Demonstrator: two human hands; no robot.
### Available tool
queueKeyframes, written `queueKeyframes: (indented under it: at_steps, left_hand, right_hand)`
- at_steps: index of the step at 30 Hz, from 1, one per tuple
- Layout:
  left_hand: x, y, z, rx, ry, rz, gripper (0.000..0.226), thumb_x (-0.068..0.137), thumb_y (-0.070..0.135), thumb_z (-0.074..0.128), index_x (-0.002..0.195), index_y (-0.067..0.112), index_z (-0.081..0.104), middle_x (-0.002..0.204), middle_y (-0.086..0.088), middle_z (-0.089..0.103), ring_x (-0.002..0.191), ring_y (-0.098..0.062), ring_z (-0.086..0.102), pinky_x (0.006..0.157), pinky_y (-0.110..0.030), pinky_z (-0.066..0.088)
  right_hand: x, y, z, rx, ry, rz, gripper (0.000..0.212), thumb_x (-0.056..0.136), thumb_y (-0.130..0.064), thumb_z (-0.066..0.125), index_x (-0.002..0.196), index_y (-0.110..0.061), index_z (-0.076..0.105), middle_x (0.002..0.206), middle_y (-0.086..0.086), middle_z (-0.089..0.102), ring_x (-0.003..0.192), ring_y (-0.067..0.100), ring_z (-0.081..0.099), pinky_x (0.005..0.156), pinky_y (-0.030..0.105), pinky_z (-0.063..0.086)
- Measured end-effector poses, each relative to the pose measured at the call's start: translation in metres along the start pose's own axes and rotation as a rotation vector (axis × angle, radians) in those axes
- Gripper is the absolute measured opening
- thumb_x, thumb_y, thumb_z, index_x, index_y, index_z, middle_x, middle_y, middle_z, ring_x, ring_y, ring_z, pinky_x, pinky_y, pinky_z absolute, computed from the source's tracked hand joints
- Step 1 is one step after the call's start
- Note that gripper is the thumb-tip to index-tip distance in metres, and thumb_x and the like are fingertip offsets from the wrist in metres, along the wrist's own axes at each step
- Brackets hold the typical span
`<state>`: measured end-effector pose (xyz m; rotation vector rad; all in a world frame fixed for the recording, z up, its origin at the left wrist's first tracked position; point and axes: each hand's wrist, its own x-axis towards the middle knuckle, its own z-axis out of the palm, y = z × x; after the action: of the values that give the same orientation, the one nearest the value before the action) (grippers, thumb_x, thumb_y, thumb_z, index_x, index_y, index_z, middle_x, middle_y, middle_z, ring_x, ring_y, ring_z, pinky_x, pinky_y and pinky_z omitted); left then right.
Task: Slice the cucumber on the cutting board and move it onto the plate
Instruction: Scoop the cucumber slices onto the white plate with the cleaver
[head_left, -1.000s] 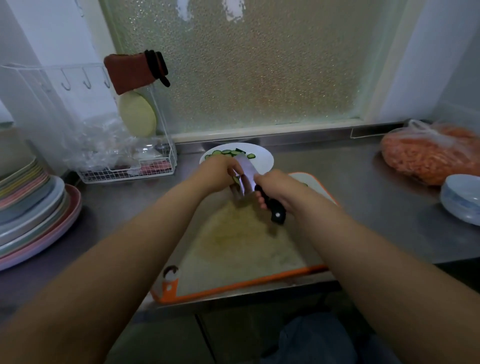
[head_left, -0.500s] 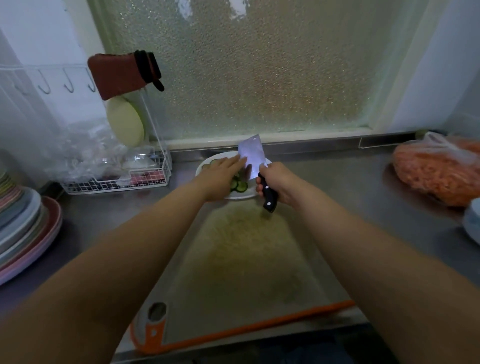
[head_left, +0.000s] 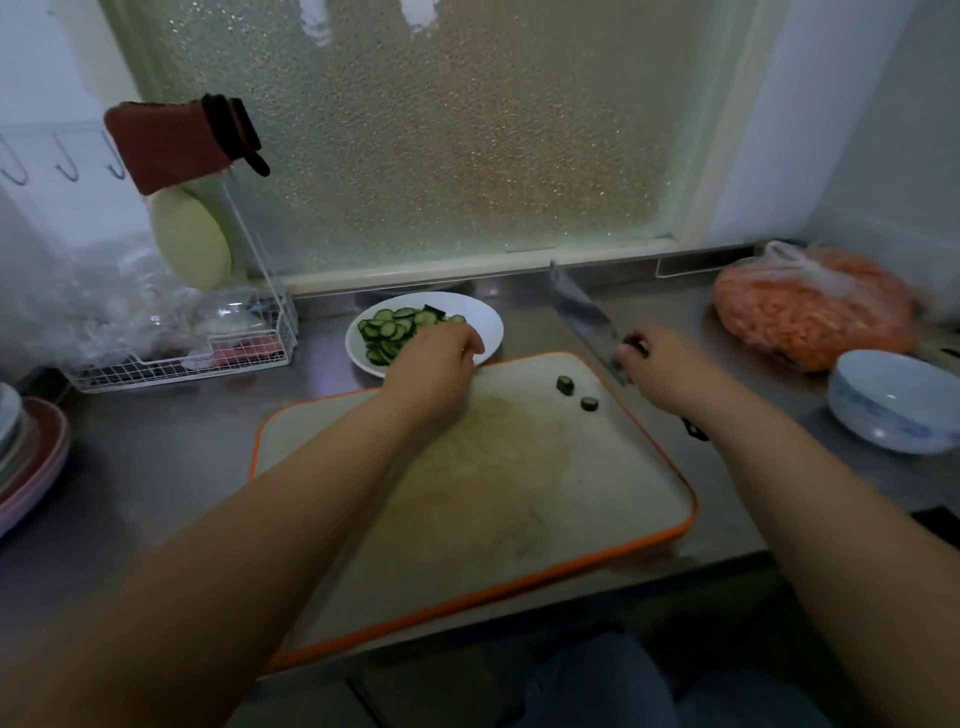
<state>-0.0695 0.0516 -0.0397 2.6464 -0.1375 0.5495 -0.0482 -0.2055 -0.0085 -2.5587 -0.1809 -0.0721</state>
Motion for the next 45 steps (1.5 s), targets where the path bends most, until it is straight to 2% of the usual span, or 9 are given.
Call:
queueKeyframes:
  at_steps: [7,15,20,23,26,30,35,40,45]
  left_hand:
    - [-0.036,0.03,0.013,-0.384,-0.157,-0.275,0.019,0.091,0.02,0.056,0.106,0.02,0.068,0.106,0.004,0.066,0.098,-0.012,0.059,0.088,-0.023,0.04]
    - [-0.075,0.017,0.002,-0.538,0.139,-0.49,0.011,0.088,0.027,0.063,0.083,0.019,0.07,0.08,0.001,0.069,0.076,-0.015,0.062,0.072,-0.028,0.048]
    - [-0.08,0.031,0.003,-0.581,0.173,-0.524,0.034,0.095,0.034,0.05,0.077,0.01,0.067,0.077,-0.002,0.066,0.069,-0.014,0.056,0.069,-0.027,0.041]
    - [-0.075,0.042,0.009,-0.644,0.166,-0.535,0.034,0.098,0.033,0.043,0.085,0.011,0.065,0.09,-0.004,0.067,0.084,-0.018,0.06,0.076,-0.026,0.039]
    - [-0.07,0.054,0.019,-0.633,0.137,-0.533,0.027,0.099,0.026,0.039,0.097,0.009,0.06,0.104,-0.008,0.065,0.092,-0.019,0.055,0.079,-0.024,0.034]
    - [-0.069,0.07,0.028,-0.758,0.186,-0.61,0.029,0.099,0.019,0.035,0.11,0.005,0.057,0.108,-0.002,0.059,0.094,-0.016,0.05,0.08,-0.024,0.034]
    - [-0.065,0.075,0.034,-1.058,0.256,-0.773,0.015,0.094,0.018,0.043,0.085,0.016,0.055,0.084,-0.006,0.056,0.085,-0.025,0.056,0.091,-0.047,0.051]
    - [-0.071,0.076,0.029,-1.086,0.34,-0.797,0.021,0.097,0.019,0.038,0.103,0.007,0.055,0.089,-0.006,0.057,0.087,-0.023,0.055,0.095,-0.041,0.047]
    - [-0.072,0.073,0.011,-1.215,0.521,-0.864,0.02,0.097,0.013,0.037,0.101,0.005,0.054,0.081,-0.008,0.055,0.075,-0.021,0.054,0.065,-0.029,0.047]
  right_hand:
    - [-0.039,0.003,0.013,-0.328,-0.089,-0.046,0.021,0.099,-0.031,0.042,0.105,-0.017,0.057,0.105,0.014,0.065,0.093,0.033,0.061,0.07,0.032,0.041]
    - [-0.114,-0.02,0.011,-0.281,-0.148,-0.194,0.025,0.098,-0.034,0.043,0.118,-0.025,0.055,0.115,0.009,0.064,0.104,0.03,0.059,0.077,0.033,0.044]
    - [-0.099,0.002,0.01,0.084,-0.127,-0.015,0.02,0.1,-0.023,0.041,0.111,-0.014,0.055,0.093,0.012,0.06,0.064,0.02,0.051,0.056,0.025,0.038]
    - [-0.099,0.024,0.014,0.209,-0.075,0.11,0.03,0.099,-0.024,0.039,0.126,-0.014,0.047,0.089,0.007,0.053,0.064,0.018,0.048,0.052,0.02,0.032]
    - [-0.115,0.03,0.019,0.237,-0.099,0.17,0.026,0.099,-0.03,0.034,0.124,-0.031,0.043,0.073,0.003,0.053,0.049,0.021,0.051,0.044,0.024,0.037]
    - [-0.125,0.014,0.038,0.313,-0.124,0.155,0.031,0.096,-0.027,0.037,0.125,-0.031,0.047,0.061,0.011,0.058,0.039,0.025,0.052,0.043,0.04,0.051]
    - [-0.132,-0.026,0.061,0.205,-0.2,0.069,0.03,0.099,-0.029,0.032,0.126,-0.022,0.044,0.09,0.021,0.068,0.063,0.033,0.062,0.059,0.038,0.056]
    - [-0.143,-0.055,0.078,0.27,-0.155,0.056,0.032,0.1,-0.031,0.033,0.127,-0.018,0.045,0.114,0.018,0.064,0.1,0.036,0.062,0.082,0.038,0.049]
    - [-0.152,-0.079,0.068,0.122,-0.118,-0.1,0.035,0.1,-0.029,0.034,0.134,-0.02,0.039,0.121,0.014,0.062,0.109,0.035,0.057,0.081,0.038,0.043]
